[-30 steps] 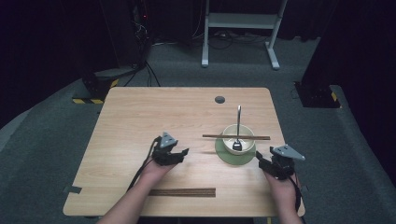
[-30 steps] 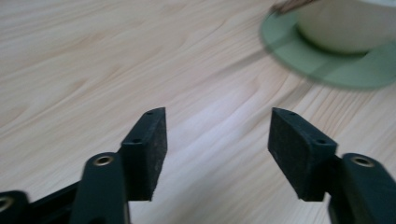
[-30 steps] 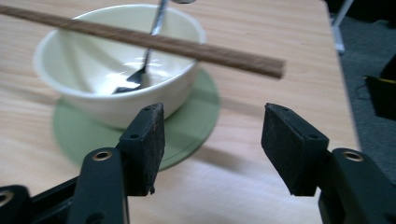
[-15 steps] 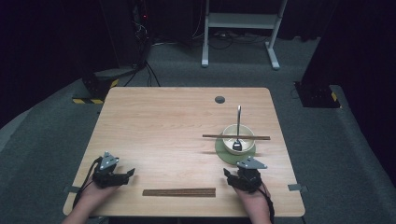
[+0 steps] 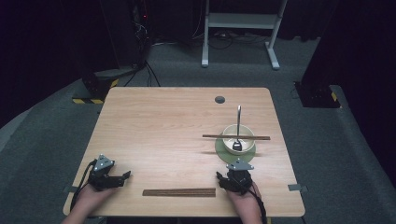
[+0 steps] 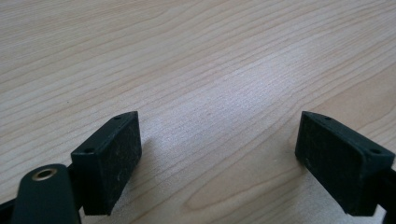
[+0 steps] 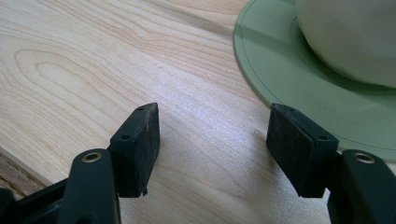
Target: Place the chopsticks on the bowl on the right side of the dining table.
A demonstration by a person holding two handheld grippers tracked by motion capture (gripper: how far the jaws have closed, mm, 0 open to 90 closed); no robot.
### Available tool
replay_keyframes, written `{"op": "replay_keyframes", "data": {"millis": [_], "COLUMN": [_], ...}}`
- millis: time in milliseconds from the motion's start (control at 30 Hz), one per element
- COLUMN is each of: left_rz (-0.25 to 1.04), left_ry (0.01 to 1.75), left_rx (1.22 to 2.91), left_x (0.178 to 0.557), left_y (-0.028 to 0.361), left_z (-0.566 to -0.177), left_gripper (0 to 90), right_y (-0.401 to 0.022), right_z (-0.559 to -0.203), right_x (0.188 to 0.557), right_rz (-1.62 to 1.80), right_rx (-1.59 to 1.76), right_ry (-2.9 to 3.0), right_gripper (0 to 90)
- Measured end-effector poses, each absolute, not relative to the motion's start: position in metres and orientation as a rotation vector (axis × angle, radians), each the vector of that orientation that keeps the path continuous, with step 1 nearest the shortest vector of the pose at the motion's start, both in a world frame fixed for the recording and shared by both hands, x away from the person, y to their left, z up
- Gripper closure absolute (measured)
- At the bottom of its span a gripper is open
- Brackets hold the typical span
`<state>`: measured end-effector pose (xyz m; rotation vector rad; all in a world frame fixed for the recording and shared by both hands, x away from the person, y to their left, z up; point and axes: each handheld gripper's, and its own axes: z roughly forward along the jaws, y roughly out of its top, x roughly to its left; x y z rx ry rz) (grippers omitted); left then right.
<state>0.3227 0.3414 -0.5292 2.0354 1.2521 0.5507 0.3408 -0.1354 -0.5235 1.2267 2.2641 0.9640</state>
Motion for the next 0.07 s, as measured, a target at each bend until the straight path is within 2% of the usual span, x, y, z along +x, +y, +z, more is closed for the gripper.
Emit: {"op": "replay_keyframes", "data": {"millis": [67], "left_rz": [0.549], "left_ry": [1.255], "left_rx": [2.033], "left_x": [0.3223], "left_y": [0.3411], "left_z": [-0.5292], "left_gripper": [15.3], "right_y": [-0.1355], "right_z": [-0.5235], "right_x": [0.3409], "right_rz": [0.964], "right_rx": [1.227], "right_ry": [2.264], "right_gripper": [34.9]}}
